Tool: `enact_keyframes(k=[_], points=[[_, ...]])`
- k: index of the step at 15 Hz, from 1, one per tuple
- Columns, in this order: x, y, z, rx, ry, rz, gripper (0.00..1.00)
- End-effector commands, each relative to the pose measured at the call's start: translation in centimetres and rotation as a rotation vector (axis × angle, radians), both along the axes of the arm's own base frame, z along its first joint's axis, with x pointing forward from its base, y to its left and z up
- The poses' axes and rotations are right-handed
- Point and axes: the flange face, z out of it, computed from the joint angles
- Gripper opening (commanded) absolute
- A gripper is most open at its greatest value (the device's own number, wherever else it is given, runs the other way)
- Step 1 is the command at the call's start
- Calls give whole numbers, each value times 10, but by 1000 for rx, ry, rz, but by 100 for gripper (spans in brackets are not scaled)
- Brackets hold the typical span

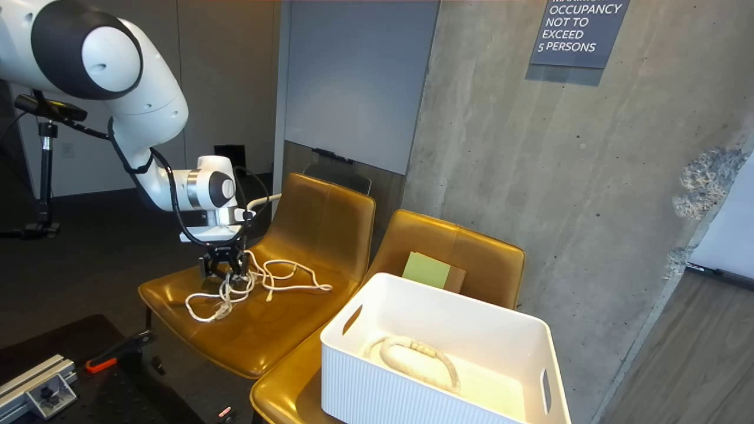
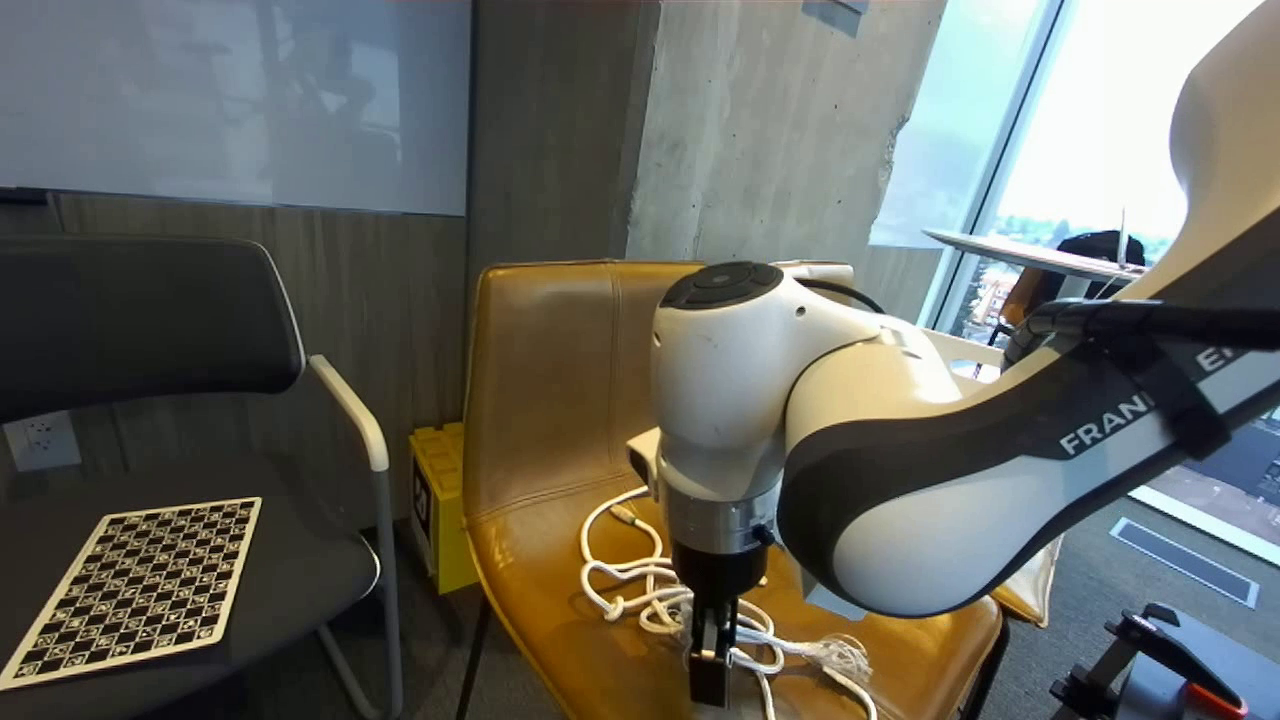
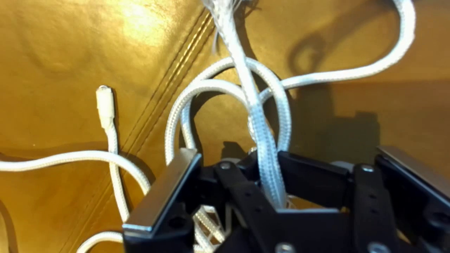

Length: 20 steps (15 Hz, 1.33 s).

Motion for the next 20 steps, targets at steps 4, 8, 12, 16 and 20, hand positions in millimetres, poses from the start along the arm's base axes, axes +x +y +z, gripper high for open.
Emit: enact_keyframes(k=[4, 8, 12, 16, 20], points=[[12, 4, 121, 13, -120, -29, 0], [19, -1, 223, 33, -216, -38, 0], [7, 0, 335, 42, -315, -25, 0], [-13, 3, 443, 62, -388, -4, 0], [-22, -8, 528, 70, -447, 11, 0]])
